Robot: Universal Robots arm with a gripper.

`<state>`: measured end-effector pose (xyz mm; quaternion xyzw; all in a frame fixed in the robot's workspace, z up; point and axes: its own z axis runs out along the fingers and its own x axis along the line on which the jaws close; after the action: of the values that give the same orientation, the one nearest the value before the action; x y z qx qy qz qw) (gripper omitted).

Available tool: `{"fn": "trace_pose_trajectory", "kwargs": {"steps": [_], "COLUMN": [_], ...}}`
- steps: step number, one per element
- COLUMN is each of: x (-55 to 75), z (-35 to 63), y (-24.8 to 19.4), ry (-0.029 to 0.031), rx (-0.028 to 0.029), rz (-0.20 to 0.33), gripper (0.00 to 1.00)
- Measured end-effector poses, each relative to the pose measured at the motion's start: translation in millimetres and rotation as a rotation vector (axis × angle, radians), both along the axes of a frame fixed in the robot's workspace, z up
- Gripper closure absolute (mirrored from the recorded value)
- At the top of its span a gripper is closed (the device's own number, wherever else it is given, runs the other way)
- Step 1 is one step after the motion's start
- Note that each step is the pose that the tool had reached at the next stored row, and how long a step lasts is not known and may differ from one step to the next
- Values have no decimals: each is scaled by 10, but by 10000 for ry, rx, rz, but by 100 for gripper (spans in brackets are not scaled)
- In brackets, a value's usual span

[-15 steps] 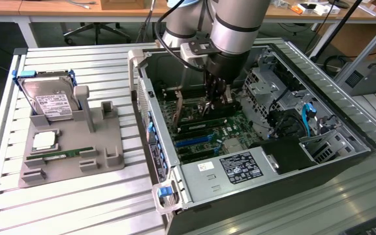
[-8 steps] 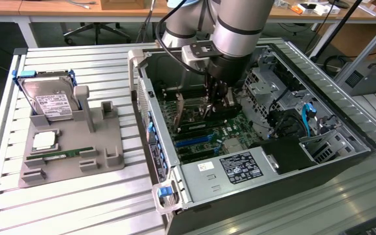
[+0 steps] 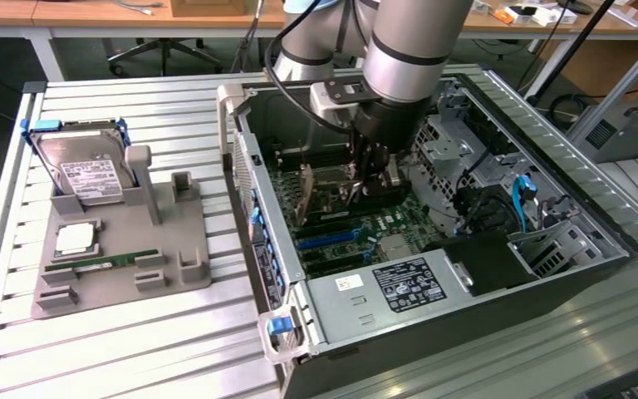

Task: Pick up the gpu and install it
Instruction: 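Insert the gpu into the slot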

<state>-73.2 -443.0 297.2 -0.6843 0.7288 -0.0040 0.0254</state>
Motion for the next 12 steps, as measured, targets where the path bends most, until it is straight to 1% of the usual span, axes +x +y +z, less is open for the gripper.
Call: {"fn": "trace_pose_trajectory", "kwargs": {"steps": [4,12], "x": [-1,-1], "z": [-5,-13], "y": [-20,-30], "ry": [0,1], "rx": [1,-8], "rz": [1,0], "gripper": [73,73]}}
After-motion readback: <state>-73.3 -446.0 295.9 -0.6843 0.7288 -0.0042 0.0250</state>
